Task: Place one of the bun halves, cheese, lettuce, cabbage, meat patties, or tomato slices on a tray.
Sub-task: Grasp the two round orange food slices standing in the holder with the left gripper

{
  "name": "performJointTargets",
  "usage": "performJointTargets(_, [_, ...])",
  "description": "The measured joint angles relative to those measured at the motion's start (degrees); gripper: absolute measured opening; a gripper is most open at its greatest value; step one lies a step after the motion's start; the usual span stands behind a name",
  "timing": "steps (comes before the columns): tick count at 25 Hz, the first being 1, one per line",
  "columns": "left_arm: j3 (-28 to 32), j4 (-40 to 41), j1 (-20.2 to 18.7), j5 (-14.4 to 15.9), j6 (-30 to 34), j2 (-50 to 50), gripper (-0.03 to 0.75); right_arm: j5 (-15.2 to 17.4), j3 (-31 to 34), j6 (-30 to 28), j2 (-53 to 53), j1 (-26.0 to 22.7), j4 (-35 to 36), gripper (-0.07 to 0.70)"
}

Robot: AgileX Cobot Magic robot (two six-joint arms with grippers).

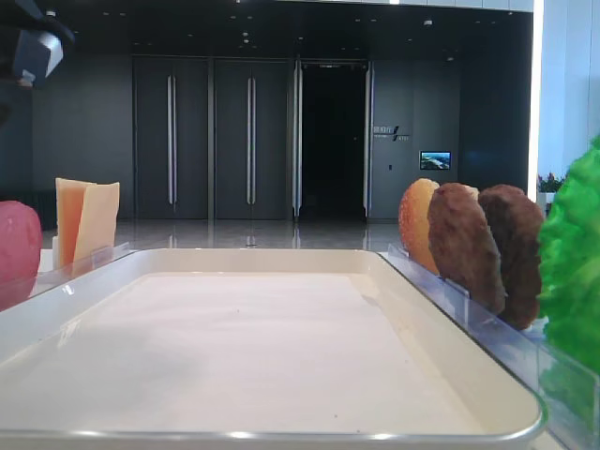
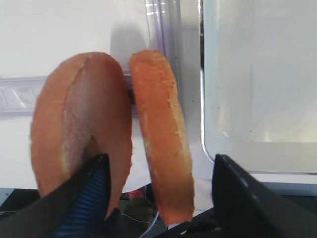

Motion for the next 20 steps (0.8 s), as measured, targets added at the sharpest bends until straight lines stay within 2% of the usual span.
performJointTargets(9, [0.0, 1.2, 0.0, 0.1, 0.1, 0.0, 0.155, 0.0, 0.0, 0.0, 0.0, 0.0, 0.0, 0.520])
performJointTargets(17, [0.0, 1.3, 0.0, 0.2, 0.7, -0.2, 0.147, 0.0, 0.0, 0.0, 0.0, 0.0, 0.0, 0.520])
performJointTargets(20, [0.2, -0.1, 0.0, 0.3, 1.7, -3.1, 0.146, 0.0, 0.0, 0.0, 0.0, 0.0, 0.0, 0.520])
